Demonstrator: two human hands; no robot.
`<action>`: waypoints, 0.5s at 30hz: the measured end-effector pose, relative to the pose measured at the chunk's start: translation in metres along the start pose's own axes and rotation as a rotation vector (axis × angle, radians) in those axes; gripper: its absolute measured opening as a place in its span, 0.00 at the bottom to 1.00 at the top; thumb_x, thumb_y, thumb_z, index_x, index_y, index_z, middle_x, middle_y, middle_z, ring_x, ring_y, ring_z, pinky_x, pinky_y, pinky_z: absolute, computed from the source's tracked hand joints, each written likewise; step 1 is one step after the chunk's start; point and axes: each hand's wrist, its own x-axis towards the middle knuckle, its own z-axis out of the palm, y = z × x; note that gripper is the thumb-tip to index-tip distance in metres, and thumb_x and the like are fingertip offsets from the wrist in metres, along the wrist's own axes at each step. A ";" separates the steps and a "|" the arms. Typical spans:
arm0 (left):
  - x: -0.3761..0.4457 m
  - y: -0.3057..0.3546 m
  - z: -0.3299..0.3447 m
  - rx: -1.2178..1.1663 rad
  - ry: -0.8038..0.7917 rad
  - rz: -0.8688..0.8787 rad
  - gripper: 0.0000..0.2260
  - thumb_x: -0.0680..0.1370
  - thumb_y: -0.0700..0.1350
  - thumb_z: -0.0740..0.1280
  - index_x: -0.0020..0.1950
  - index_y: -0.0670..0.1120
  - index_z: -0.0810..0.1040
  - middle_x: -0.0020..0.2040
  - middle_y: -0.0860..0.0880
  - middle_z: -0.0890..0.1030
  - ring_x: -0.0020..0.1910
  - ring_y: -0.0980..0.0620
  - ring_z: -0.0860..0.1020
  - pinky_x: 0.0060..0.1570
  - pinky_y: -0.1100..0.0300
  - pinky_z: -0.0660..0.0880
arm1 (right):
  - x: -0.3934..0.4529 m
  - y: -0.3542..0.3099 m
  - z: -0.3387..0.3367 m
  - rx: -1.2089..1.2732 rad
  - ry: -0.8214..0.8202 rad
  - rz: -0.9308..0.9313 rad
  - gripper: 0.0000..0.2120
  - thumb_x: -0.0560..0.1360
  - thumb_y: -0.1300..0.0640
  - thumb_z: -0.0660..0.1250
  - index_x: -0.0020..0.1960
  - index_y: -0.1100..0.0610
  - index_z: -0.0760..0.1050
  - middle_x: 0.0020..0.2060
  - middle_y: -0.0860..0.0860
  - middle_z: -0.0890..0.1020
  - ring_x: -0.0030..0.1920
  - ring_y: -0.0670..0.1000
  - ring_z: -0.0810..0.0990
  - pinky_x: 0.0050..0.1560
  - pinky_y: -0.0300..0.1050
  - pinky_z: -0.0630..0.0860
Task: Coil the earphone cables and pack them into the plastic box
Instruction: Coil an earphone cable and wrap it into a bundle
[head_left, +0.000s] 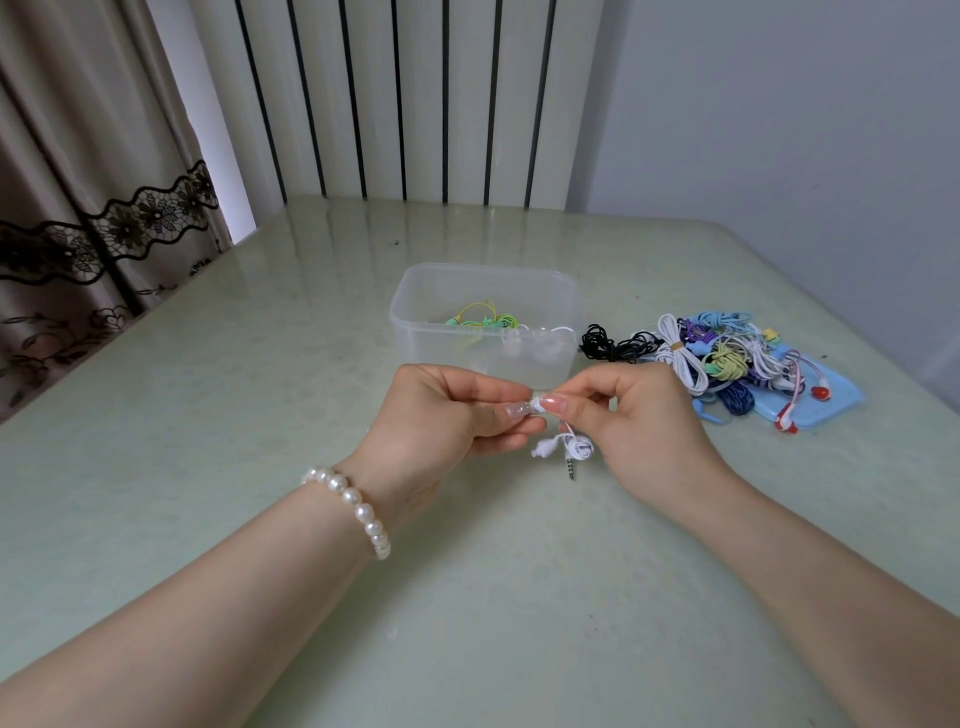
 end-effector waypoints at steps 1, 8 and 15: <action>0.000 0.000 0.000 -0.001 0.000 0.000 0.05 0.71 0.27 0.66 0.41 0.35 0.79 0.34 0.42 0.83 0.34 0.50 0.83 0.39 0.61 0.81 | 0.000 0.000 0.000 -0.015 0.009 0.000 0.09 0.70 0.61 0.71 0.33 0.51 0.78 0.26 0.49 0.76 0.28 0.43 0.70 0.32 0.34 0.67; -0.002 0.001 0.002 -0.124 -0.020 -0.057 0.06 0.72 0.28 0.65 0.44 0.34 0.79 0.38 0.40 0.83 0.35 0.49 0.83 0.39 0.62 0.81 | -0.005 0.003 0.007 -0.401 0.200 -0.267 0.07 0.69 0.56 0.69 0.35 0.58 0.81 0.27 0.47 0.76 0.35 0.51 0.71 0.38 0.46 0.68; 0.002 0.004 -0.005 -0.122 -0.030 -0.045 0.05 0.72 0.30 0.65 0.45 0.36 0.79 0.37 0.43 0.84 0.35 0.50 0.83 0.38 0.62 0.81 | 0.000 0.000 -0.001 0.085 0.027 -0.038 0.06 0.71 0.62 0.69 0.36 0.56 0.81 0.29 0.53 0.79 0.30 0.42 0.71 0.34 0.32 0.68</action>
